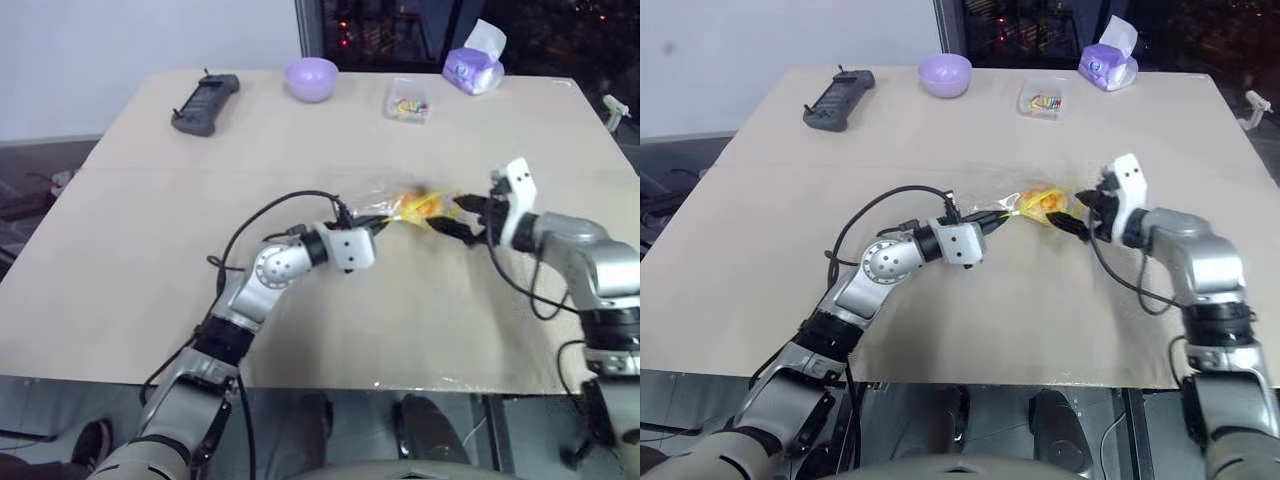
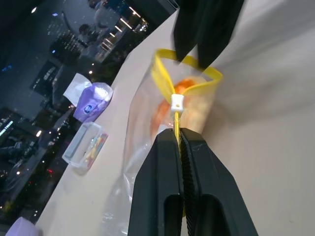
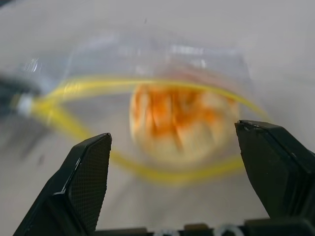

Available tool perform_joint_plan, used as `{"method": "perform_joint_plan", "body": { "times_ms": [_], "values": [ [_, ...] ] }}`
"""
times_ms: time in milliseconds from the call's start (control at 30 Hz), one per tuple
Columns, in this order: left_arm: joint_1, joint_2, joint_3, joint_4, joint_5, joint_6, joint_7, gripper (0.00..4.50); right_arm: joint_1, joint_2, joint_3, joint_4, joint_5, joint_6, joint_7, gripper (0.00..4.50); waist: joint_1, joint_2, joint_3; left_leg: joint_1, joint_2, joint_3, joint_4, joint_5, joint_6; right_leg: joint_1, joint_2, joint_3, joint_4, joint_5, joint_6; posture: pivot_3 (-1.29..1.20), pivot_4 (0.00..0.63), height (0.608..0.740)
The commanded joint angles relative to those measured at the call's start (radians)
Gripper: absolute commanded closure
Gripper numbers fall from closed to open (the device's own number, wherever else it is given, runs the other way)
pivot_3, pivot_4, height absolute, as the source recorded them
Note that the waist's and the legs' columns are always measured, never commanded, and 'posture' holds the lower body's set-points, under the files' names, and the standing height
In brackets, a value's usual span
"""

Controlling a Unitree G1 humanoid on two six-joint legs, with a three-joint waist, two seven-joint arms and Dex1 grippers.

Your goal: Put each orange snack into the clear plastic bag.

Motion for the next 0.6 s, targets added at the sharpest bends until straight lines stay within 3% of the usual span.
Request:
{"method": "perform_joint_plan", "body": {
  "times_ms": [33,133,267,500,600],
  "values": [
    [-0.013,0.002,0.014,-0.022,-0.013,-0.025,0.006,4.50,0.075,-0.141,0.014,0.028,-0.153,-0.328,0.080,0.14,0.004,0.000,0.000,0.000,0.000,0.000,0.000,0.000,0.000,0.000,0.000,0.000,0.000,0.000,0.000,0.00,0.150,0.740],
    [-0.014,-0.003,0.007,-0.024,-0.017,-0.025,0.003,4.50,0.040,-0.168,0.103,0.235,-0.354,-0.553,-0.041,0.14,0.001,0.000,0.000,0.000,0.000,0.000,0.000,0.000,0.000,0.000,0.000,0.000,0.000,0.000,0.000,0.00,0.150,0.740],
    [-0.019,-0.011,-0.001,-0.016,-0.017,-0.031,0.001,4.50,-0.043,-0.104,0.206,0.439,-0.535,-0.788,-0.162,0.14,-0.007,0.000,0.000,0.002,0.001,0.003,0.000,0.000,0.000,0.000,0.001,0.002,0.001,0.000,0.000,0.00,0.150,0.740],
    [-0.024,-0.009,0.009,-0.013,-0.012,-0.030,0.007,4.50,-0.148,0.011,0.234,0.633,-0.598,-0.981,-0.221,0.14,-0.025,0.000,-0.001,0.002,0.001,0.003,0.000,0.000,0.000,0.000,0.001,0.003,0.001,0.000,0.000,0.00,0.150,0.740],
    [-0.012,-0.004,0.017,-0.025,-0.010,-0.021,0.013,4.50,-0.145,0.024,0.233,0.648,-0.572,-1.013,-0.149,0.14,-0.023,0.000,-0.001,0.002,0.001,0.002,0.000,0.000,-0.001,0.000,0.001,0.003,0.001,0.000,0.000,0.00,0.150,0.740]
  ]
}}
